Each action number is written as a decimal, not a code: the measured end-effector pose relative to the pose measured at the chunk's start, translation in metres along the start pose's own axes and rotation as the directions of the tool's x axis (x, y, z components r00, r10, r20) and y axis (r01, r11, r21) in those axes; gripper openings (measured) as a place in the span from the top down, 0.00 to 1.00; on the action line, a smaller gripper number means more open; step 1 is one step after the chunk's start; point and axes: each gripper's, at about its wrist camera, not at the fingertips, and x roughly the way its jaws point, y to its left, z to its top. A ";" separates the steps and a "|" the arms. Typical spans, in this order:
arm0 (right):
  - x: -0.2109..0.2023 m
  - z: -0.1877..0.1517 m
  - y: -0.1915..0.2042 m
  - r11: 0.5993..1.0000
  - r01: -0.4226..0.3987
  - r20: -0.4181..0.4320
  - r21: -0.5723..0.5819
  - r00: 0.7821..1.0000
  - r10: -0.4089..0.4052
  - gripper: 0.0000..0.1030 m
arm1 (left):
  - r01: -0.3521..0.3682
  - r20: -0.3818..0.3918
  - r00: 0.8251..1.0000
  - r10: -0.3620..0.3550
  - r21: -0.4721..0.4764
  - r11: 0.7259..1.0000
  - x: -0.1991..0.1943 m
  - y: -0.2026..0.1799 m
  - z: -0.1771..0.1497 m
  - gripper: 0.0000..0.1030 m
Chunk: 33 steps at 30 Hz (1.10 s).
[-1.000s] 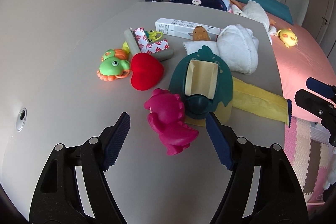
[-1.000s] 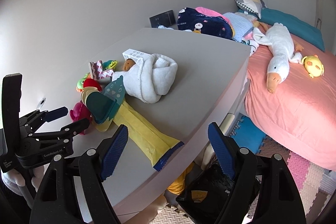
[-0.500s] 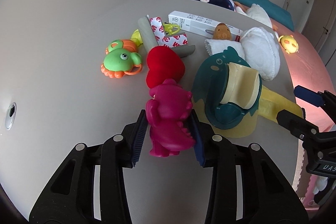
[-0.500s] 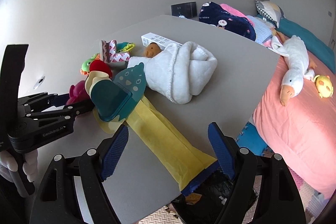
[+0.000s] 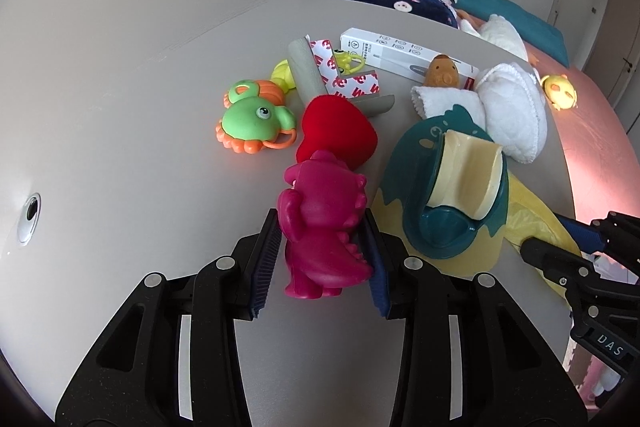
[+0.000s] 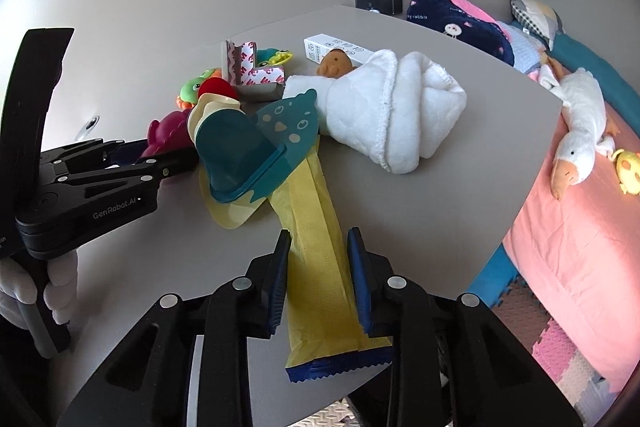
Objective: Collect trash
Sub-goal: 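Carry the dinosaur and yellow strip to the bin and release both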
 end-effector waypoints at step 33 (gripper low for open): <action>-0.134 -0.030 -0.054 0.989 0.010 0.225 0.145 0.974 -0.043 0.83 | 0.078 0.148 0.984 -0.094 0.109 0.991 -0.081 -0.088 0.011 0.62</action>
